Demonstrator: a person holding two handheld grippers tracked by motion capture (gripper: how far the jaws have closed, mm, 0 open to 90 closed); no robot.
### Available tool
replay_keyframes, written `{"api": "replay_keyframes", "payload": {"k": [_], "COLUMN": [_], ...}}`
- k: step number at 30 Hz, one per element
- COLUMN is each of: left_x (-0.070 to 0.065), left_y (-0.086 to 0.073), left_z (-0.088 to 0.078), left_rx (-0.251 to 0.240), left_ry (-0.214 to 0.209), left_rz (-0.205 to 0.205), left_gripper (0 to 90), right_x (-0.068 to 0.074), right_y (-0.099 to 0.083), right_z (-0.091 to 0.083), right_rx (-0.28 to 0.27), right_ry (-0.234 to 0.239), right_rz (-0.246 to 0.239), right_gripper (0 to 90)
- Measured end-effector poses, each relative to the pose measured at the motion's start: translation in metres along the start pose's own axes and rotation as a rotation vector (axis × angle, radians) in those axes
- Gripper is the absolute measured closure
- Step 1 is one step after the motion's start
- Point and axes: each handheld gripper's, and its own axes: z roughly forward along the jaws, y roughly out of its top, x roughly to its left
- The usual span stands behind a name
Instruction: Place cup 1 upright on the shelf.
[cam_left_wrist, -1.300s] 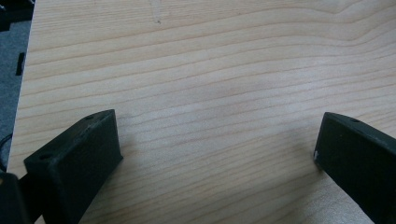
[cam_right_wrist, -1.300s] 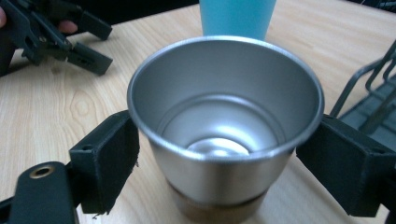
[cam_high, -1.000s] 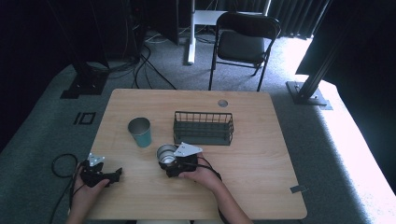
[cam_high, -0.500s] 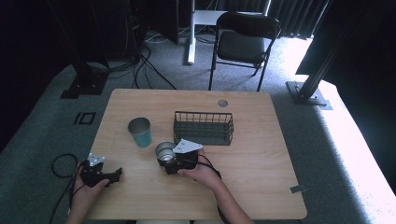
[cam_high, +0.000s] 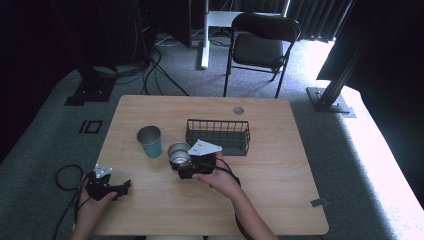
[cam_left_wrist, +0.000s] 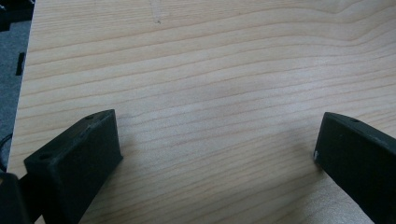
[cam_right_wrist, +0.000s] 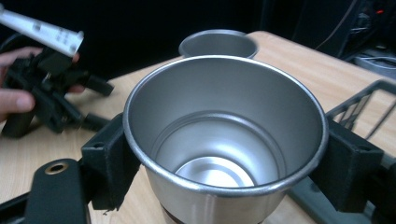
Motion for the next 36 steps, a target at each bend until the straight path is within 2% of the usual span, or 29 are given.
{"api": "replay_keyframes", "payload": {"k": [7,8,18,26,29,36], "left_x": [0.000,0.000,0.000,0.000,0.000,0.000], "left_y": [0.000,0.000,0.000,0.000,0.000,0.000], "left_z": [0.000,0.000,0.000,0.000,0.000,0.000], "left_rx": [0.001,0.002,0.002,0.000,0.001,0.001], "left_ry": [0.000,-0.001,0.000,0.000,0.000,0.000], "left_rz": [0.001,0.001,0.001,0.000,0.001,0.000], "left_gripper": [1.0,1.0,1.0,1.0,1.0,1.0], "right_x": [-0.009,-0.014,-0.035,-0.058,-0.069,-0.087], "right_y": [0.013,0.019,0.033,0.041,0.043,0.041], "right_z": [-0.012,-0.019,-0.041,-0.059,-0.065,-0.072], "right_rx": [-0.025,-0.034,-0.070,-0.101,-0.090,-0.095], "right_ry": [-0.027,-0.049,-0.122,-0.215,-0.280,-0.384], "right_rz": [0.019,0.015,0.025,0.052,0.047,0.095], "right_gripper": [18.1,18.1,18.0,18.1,18.1,18.0]}}
